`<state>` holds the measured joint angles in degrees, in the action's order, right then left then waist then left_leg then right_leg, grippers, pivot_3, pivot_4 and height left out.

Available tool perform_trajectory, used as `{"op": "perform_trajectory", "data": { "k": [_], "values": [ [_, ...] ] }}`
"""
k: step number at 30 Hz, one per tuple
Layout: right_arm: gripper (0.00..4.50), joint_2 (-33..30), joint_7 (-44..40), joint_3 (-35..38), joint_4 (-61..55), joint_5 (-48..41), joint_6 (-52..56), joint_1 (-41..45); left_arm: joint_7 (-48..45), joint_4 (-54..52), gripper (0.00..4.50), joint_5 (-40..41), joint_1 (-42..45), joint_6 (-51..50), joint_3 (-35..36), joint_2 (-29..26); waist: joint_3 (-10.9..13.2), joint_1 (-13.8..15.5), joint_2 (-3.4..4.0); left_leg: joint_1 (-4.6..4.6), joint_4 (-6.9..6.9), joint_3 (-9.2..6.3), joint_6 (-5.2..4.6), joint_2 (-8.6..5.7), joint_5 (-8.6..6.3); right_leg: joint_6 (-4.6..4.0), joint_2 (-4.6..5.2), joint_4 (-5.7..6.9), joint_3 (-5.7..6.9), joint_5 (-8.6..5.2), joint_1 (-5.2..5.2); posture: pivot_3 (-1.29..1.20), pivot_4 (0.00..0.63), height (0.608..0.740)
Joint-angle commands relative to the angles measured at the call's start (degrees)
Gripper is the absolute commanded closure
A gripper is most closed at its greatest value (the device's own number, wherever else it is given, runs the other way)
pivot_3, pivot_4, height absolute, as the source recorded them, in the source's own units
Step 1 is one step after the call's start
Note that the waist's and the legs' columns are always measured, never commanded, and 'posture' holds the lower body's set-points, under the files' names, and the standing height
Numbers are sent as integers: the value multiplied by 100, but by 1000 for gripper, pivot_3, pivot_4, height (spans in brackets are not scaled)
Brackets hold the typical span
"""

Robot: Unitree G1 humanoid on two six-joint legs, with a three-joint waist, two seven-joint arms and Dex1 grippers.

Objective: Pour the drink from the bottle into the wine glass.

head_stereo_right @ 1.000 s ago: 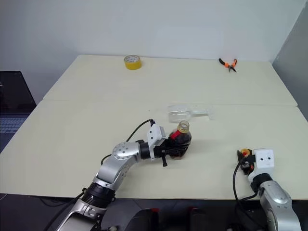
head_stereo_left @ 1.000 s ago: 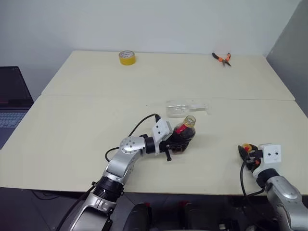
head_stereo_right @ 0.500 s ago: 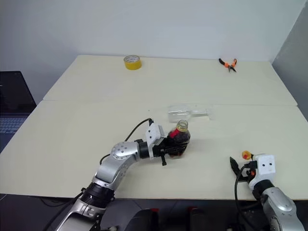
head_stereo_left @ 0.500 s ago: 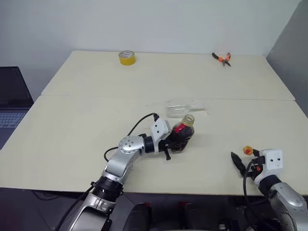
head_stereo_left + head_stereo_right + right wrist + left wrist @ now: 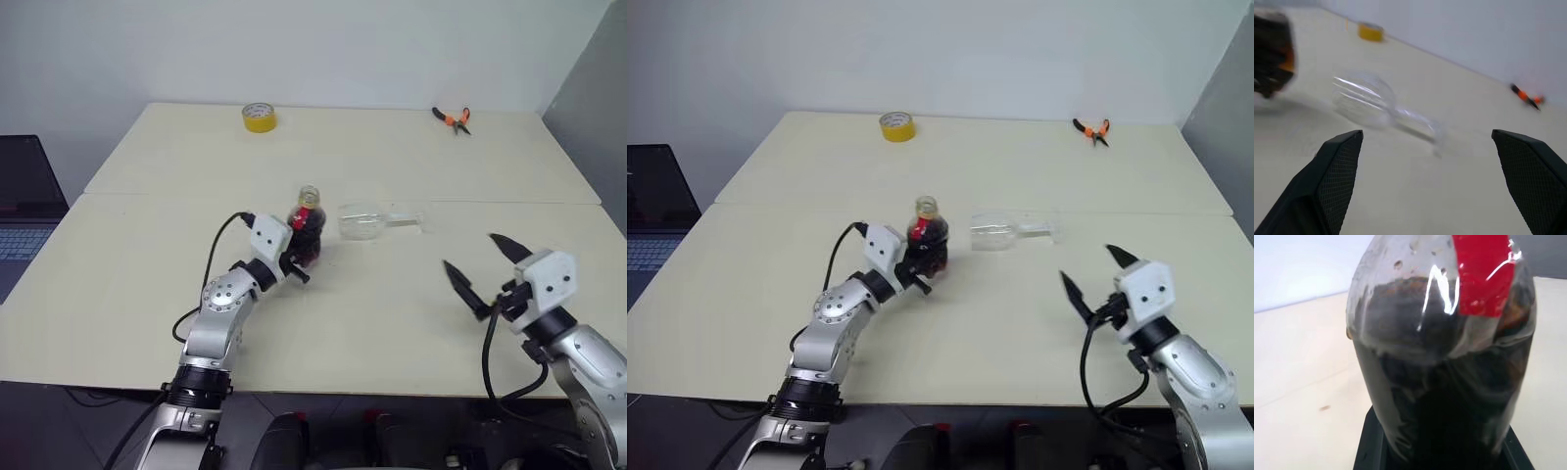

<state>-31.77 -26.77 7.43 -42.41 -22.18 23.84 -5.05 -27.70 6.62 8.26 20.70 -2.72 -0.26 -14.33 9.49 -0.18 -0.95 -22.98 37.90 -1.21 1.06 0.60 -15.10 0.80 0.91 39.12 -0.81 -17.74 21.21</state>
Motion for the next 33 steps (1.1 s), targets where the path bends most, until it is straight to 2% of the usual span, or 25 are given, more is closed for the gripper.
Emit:
{"op": "perform_trajectory", "data": {
  "k": [1, 6, 11, 14, 19, 24, 25, 33],
  "values": [
    [0, -130, -413, -724, -299, -440, 540, 624, 691, 469, 3838, -223, 225, 608, 419, 4, 1, -4, -1, 2, 0, -1, 0, 1, 0, 0, -1, 0, 0, 0, -1, 0, 150, 740],
    [0, 76, -500, -1338, 255, -276, 583, 1514, 1192, 1333, 3838, -259, 558, 949, 683, 79, 7, 28, -18, -4, 6, -4, -1, -10, 0, 1, 8, -2, 5, 1, 0, 0, 150, 740],
    [0, 179, -572, -1651, 486, -193, 573, 1893, 1387, 1873, 3851, -285, 795, 1244, 779, 75, 10, 51, -35, -16, 7, -5, 0, -14, 0, 2, 16, -6, 10, 2, 8, 0, 150, 740],
    [0, 329, -660, -1971, 711, -31, 501, 2158, 1613, 2594, 3851, -355, 1139, 1620, 868, 56, 10, 25, -35, -11, 7, -6, 0, -12, 0, 1, 14, 1, 12, 2, 9, 0, 150, 740],
    [0, 406, -737, -2052, 829, 75, 472, 2237, 1945, 3410, 3852, -394, 1456, 2067, 916, 75, 9, 18, -36, -11, 7, -8, 0, -12, 0, 1, 13, 5, 17, 2, 9, 0, 150, 740],
    [0, 424, -769, -2072, 802, 116, 498, 2224, 1950, 3561, 3852, -329, 1471, 2233, 902, 180, 8, 13, -38, -10, 7, -4, 1, -11, 1, 1, 15, 2, 13, 3, 9, 0, 150, 740],
    [0, 426, -764, -2073, 782, 110, 516, 2220, 1883, 3464, 3130, -285, 1396, 2232, 892, 209, 8, 13, -38, -10, 7, -5, 0, -11, 1, 1, 15, 3, 14, 3, 9, 0, 150, 740],
    [0, 364, -731, -2040, 566, 66, 624, 2129, 1649, 1874, 659, -137, 321, 1725, 787, 289, 8, 9, -38, -9, 7, -3, 2, -10, 1, 1, 16, 4, 10, 3, 9, 0, 150, 740]
  ]
}}
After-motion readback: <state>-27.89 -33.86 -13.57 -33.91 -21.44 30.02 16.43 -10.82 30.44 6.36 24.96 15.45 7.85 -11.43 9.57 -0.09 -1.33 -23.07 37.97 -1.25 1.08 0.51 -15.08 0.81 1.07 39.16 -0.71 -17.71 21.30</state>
